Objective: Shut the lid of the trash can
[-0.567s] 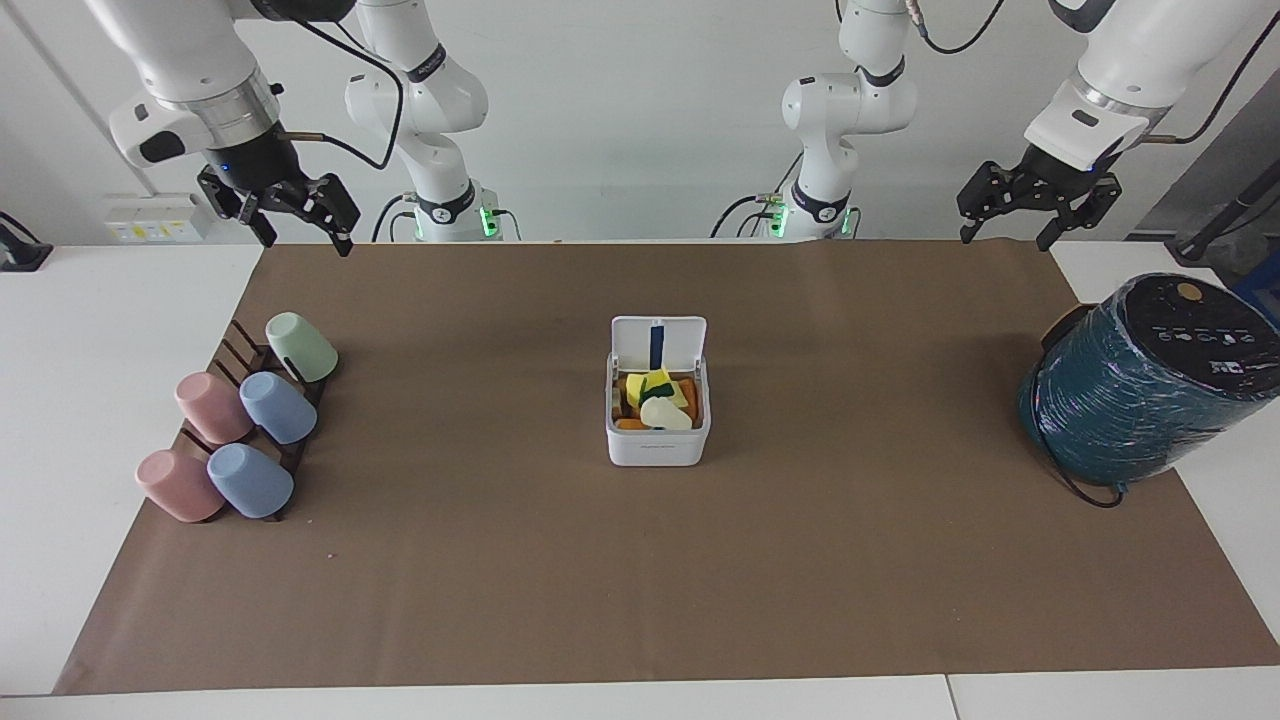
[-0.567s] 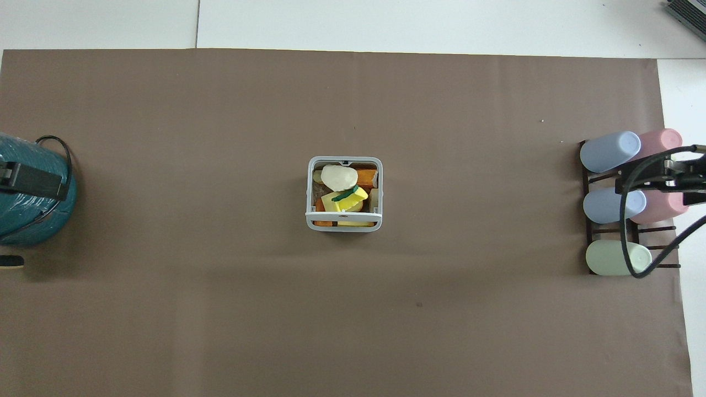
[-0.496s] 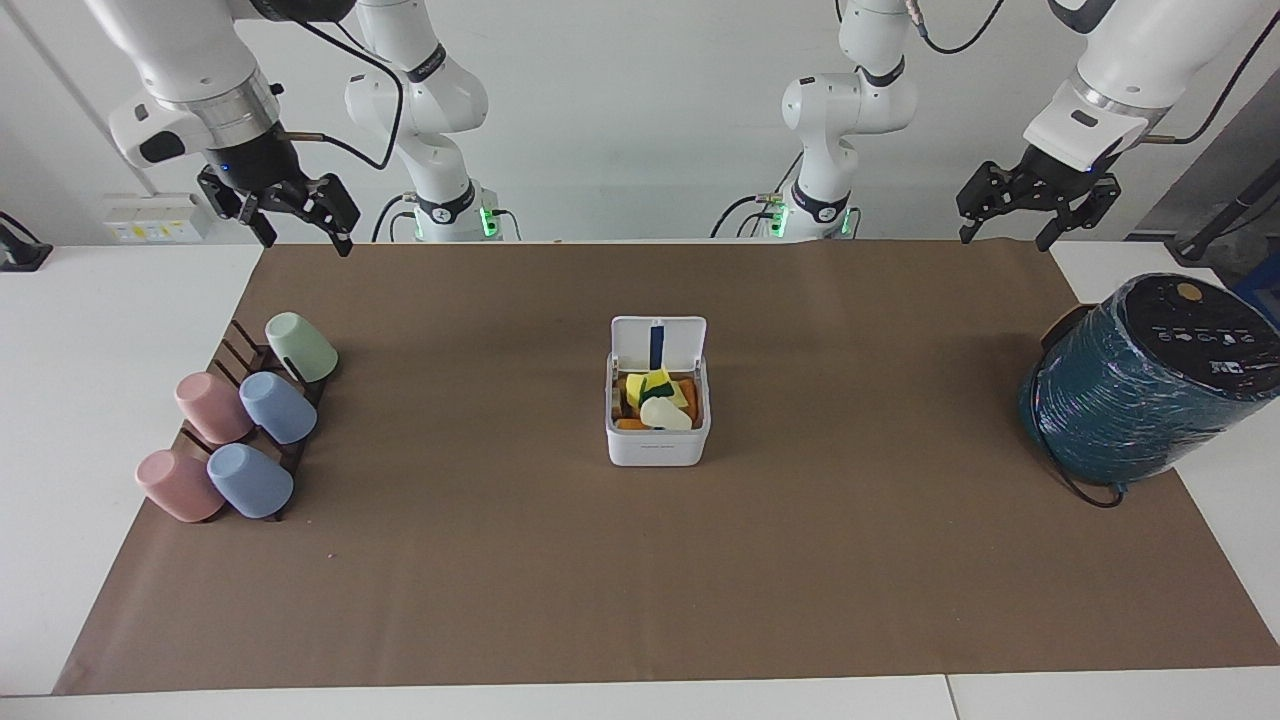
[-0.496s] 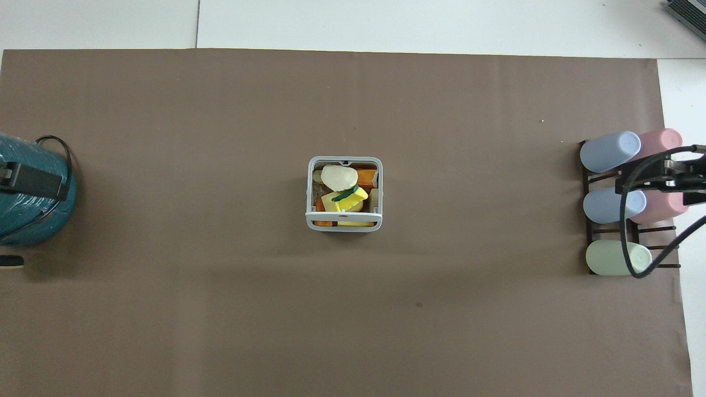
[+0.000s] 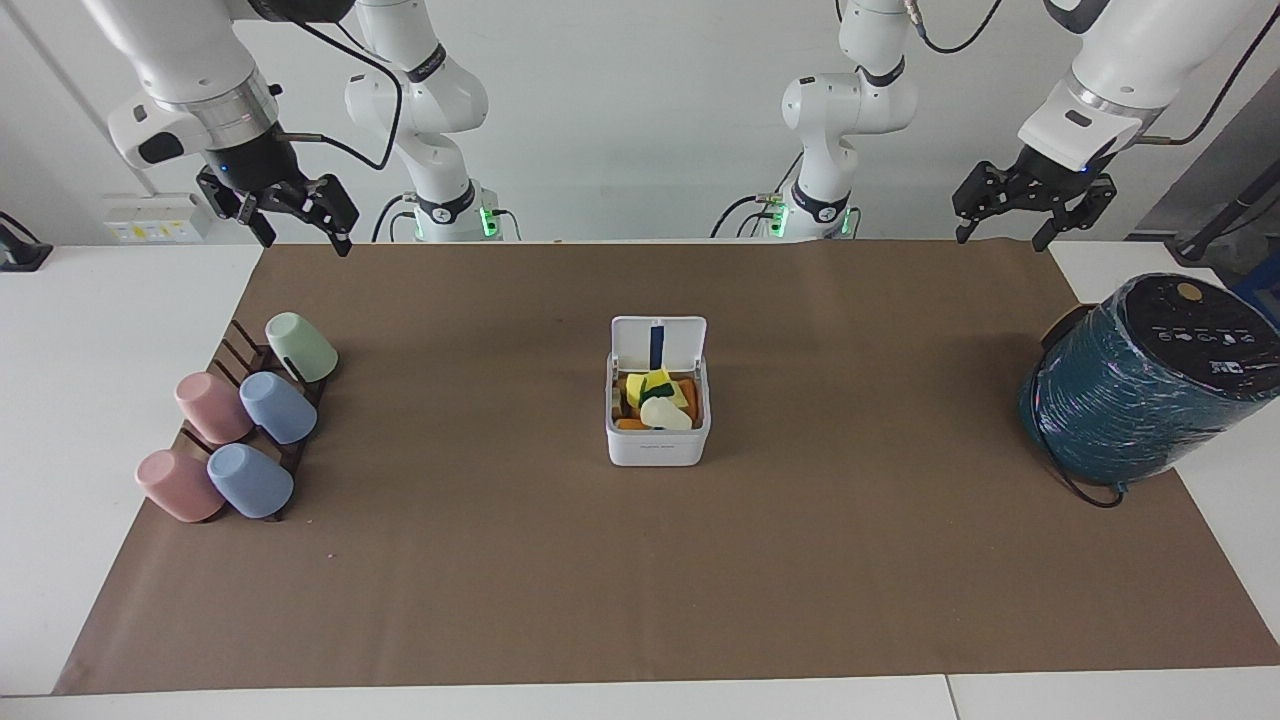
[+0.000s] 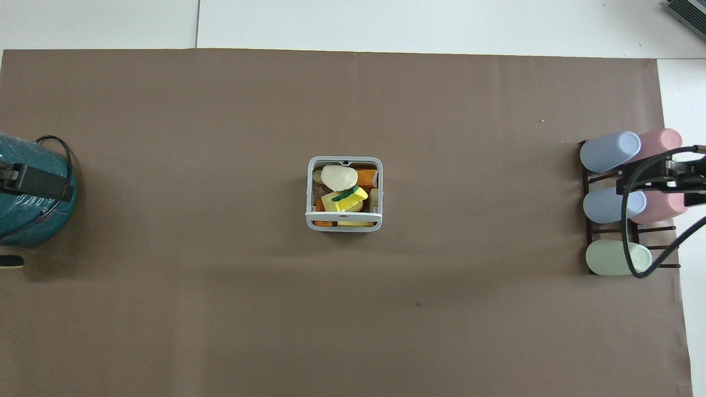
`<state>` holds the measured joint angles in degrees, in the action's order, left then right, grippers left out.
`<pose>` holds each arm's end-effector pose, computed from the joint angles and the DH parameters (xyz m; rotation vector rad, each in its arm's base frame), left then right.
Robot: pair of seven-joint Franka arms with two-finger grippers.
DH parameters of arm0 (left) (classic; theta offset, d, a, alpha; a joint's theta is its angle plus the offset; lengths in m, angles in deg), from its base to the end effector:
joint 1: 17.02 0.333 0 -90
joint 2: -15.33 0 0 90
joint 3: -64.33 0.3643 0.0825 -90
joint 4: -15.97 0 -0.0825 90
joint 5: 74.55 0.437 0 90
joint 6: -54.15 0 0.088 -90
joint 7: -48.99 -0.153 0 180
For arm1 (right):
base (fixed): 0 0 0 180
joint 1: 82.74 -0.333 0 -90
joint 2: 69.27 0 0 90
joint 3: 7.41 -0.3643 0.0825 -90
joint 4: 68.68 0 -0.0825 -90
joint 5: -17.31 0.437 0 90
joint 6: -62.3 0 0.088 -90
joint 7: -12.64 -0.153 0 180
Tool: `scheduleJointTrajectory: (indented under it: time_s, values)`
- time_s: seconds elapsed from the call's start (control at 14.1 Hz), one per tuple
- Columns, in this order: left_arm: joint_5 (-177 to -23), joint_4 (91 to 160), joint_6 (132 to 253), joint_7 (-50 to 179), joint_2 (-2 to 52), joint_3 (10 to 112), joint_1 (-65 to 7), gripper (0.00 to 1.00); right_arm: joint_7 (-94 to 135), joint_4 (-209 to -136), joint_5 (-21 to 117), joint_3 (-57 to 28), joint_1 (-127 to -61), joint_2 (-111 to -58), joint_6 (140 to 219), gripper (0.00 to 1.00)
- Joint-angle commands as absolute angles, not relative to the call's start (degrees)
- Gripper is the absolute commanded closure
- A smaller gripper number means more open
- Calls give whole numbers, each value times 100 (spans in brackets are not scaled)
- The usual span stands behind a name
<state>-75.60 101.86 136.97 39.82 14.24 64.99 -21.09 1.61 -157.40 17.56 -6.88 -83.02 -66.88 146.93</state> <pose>0.5847 -0.0378 0.6646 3.1019 -0.3450 -0.0524 0.5815 -0.0020 0.6552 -3.1242 0.3080 0.0471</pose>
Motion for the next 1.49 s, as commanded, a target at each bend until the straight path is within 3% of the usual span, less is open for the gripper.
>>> scheduleJointTrajectory:
  time_s: [0.0,0.43,0.57,0.64,0.71,0.78,0.92,1.42]
  values:
    - [-7481,10403,13957,3967,1269,6538,-2317,0,200,-15894,1810,-688,-8248,-6557,14694,0]
    - [-7630,10403,14326,4037,1296,6530,-2800,0,191,-15886,1802,-688,-8265,-6558,14685,0]
    - [-7639,10429,14519,4334,1296,6530,-3107,8,191,-15877,1802,-688,-8292,-6558,14676,0]
    - [-7639,10464,14581,4493,1287,6530,-3291,18,191,-15868,1802,-688,-8292,-6558,14676,0]
    - [-7639,10534,14678,4573,1270,6530,-3441,36,191,-15868,1802,-688,-8292,-6558,14667,0]
    - [-7631,10605,14783,4582,1252,6530,-3582,62,191,-15877,1810,-688,-8301,-6558,14659,0]
    - [-7631,10667,14941,4617,1234,6530,-3889,97,183,-15877,1810,-688,-8309,-6558,14693,0]
    - [-7648,11202,15617,5889,1252,6530,-5006,100,183,-15886,1810,-688,-8309,-6558,14702,0]
